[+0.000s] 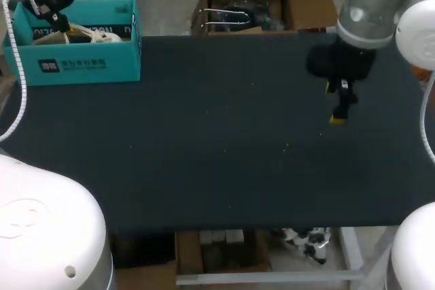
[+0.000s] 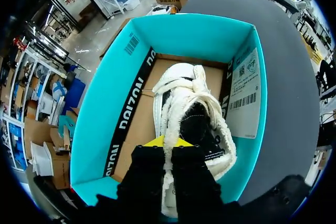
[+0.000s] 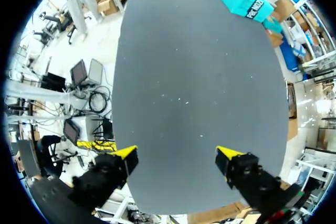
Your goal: Open the shoe tongue, take the insole out of the shoe, put the insole back into the shoe, and pack the shoe into the shoebox
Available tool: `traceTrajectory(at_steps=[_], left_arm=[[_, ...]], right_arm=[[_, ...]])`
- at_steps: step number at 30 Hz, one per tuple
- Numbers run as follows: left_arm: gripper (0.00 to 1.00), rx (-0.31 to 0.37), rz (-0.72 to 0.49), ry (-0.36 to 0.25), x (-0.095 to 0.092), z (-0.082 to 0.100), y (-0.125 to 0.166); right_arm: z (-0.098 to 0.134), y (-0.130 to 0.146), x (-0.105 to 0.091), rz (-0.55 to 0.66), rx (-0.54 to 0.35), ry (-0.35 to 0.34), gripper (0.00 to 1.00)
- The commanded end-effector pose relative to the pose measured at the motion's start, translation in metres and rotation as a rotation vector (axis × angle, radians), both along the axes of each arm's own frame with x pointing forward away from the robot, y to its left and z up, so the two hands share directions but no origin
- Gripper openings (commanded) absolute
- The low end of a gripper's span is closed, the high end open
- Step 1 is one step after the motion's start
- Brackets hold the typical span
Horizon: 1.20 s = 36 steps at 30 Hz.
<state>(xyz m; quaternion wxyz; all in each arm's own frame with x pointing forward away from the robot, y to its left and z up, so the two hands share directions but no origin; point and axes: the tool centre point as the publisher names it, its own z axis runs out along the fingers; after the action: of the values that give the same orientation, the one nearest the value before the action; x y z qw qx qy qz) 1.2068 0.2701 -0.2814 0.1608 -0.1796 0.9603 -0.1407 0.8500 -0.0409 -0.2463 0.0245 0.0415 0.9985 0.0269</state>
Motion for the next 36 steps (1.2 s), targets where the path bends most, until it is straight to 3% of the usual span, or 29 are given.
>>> traceTrajectory(at_steps=[1,2,4,5,11,15,20,31,36], left_arm=[[0.0,-0.011,0.049,0.043,0.026,-0.013,0.004],[0.03,-0.01,0.071,0.046,0.031,-0.014,0.005],[0.83,-0.017,0.111,0.048,0.039,-0.015,0.007],[1.0,-0.028,0.127,0.049,0.041,-0.014,0.01],[1.0,-0.085,0.17,0.011,0.04,0.018,0.011],[1.0,-0.094,0.148,0.008,0.022,0.042,0.003],[1.0,-0.052,0.131,0.026,-0.003,0.063,-0.009],[1.0,0.048,0.15,-0.087,-0.084,0.084,-0.033],[1.0,0.071,0.139,-0.089,-0.126,0.088,-0.045]], right_arm=[[0.0,0.0,0.0,-0.001,-0.002,0.0,1.0],[0.0,0.0,0.0,-0.001,-0.002,0.0,1.0],[0.0,0.0,0.0,-0.001,-0.002,0.0,1.0],[0.0,0.0,0.0,-0.001,-0.002,0.0,1.0],[0.0,0.0,0.0,-0.001,-0.002,0.0,1.0],[0.0,0.0,0.0,-0.001,-0.002,0.0,1.0],[0.0,0.0,0.0,-0.001,-0.002,0.0,1.0],[0.0,0.0,0.0,-0.001,-0.002,0.0,1.0],[0.0,0.0,0.0,-0.001,-0.002,0.0,1.0]])
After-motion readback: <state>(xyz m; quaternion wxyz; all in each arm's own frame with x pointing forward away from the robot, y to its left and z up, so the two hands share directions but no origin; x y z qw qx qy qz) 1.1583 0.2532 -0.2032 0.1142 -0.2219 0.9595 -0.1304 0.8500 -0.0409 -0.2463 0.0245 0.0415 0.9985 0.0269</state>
